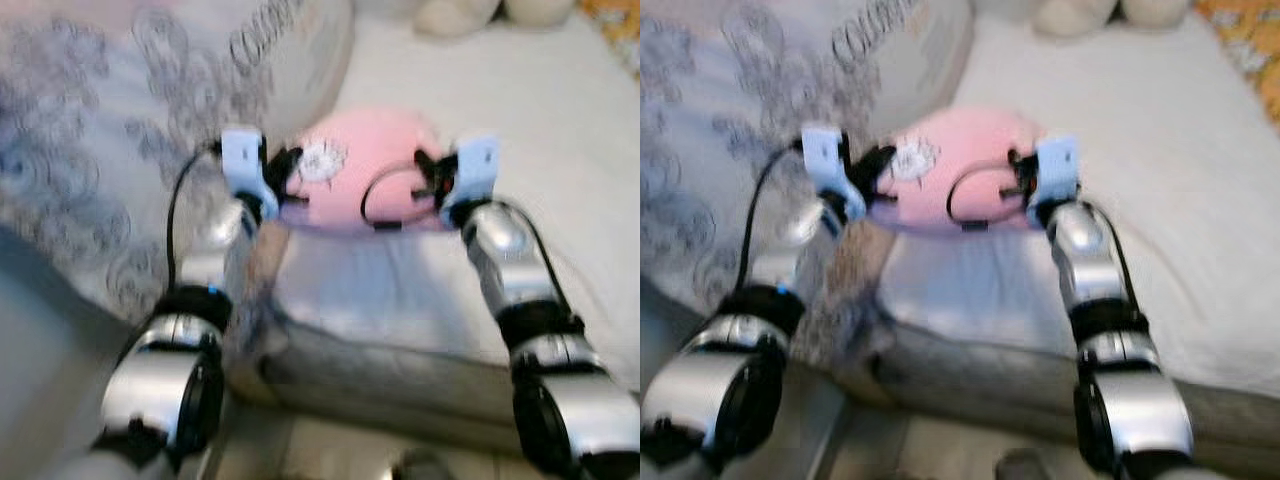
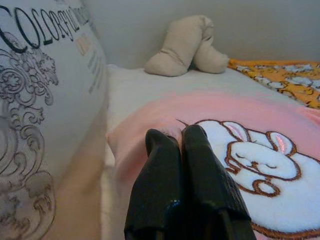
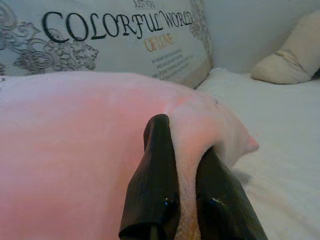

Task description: Clean up the room

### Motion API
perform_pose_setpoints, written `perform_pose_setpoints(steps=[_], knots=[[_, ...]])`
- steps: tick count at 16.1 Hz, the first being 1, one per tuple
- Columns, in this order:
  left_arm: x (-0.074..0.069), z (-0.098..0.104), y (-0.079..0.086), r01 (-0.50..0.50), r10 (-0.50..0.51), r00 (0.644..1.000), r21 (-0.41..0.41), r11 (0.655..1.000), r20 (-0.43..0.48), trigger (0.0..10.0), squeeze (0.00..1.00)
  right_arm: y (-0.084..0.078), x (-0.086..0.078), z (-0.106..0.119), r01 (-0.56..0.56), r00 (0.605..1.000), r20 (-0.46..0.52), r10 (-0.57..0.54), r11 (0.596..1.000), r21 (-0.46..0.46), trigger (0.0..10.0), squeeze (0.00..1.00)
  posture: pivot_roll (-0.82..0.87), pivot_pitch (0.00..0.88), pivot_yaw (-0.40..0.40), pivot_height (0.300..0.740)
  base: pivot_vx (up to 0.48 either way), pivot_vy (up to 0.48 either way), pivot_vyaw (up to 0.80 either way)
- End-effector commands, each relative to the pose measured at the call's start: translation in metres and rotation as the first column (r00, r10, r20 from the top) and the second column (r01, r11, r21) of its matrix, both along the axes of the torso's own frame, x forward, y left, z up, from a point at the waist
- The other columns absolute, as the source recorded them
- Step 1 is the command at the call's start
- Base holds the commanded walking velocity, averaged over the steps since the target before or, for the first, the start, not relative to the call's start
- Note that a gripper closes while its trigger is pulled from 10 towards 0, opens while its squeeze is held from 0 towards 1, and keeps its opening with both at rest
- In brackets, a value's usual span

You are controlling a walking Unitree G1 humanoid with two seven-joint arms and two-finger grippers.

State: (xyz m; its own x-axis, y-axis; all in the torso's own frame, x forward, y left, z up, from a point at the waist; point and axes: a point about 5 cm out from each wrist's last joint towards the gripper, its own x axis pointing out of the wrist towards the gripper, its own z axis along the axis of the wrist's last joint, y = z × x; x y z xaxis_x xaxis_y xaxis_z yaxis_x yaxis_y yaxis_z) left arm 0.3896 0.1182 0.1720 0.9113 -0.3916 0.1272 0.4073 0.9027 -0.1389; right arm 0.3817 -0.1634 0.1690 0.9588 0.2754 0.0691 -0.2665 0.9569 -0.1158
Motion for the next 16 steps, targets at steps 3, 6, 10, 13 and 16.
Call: perform_pose_setpoints(steps=[3, 6, 10, 13, 16], knots=[[0.005, 0.014, 0.006, -0.032, 0.032, 0.998, 0.006, 0.999, 0.054, 10.0, 0.00, -0.010, 0.002, 0.010, 0.034, 0.999, 0.034, -0.034, 0.999, 0.014, 10.0, 0.00, -0.22, 0.000, 0.155, 0.740, 0.480, 0.000, 0.20], [0.011, 0.019, 0.000, -0.006, 0.005, 0.999, 0.038, 0.999, 0.031, 10.0, 0.00, -0.013, 0.003, 0.010, 0.042, 0.999, 0.034, -0.042, 0.999, 0.000, 10.0, 0.00, -0.21, 0.000, 0.155, 0.740, 0.480, 0.000, 0.00], [0.019, 0.028, -0.001, -0.059, 0.059, 0.998, 0.067, 0.996, -0.007, 10.0, 0.00, -0.025, 0.014, 0.020, 0.064, 0.998, 0.018, -0.063, 0.997, -0.052, 10.0, 0.00, -0.22, 0.000, 0.181, 0.740, 0.240, 0.000, 0.00], [0.016, 0.004, -0.003, -0.080, 0.093, 0.989, 0.114, 0.990, -0.116, 10.0, 0.00, -0.033, 0.011, -0.011, 0.085, 0.985, -0.137, -0.102, 0.989, -0.123, 10.0, 0.00, -0.18, 0.033, 0.203, 0.740, 0.000, 0.000, 0.00], [0.005, -0.031, -0.007, -0.059, 0.097, 0.973, 0.182, 0.982, -0.209, 10.0, 0.00, -0.032, -0.003, -0.048, 0.085, 0.961, -0.251, -0.118, 0.987, -0.139, 10.0, 0.00, -0.16, 0.126, 0.210, 0.740, 0.000, 0.000, 0.00]])
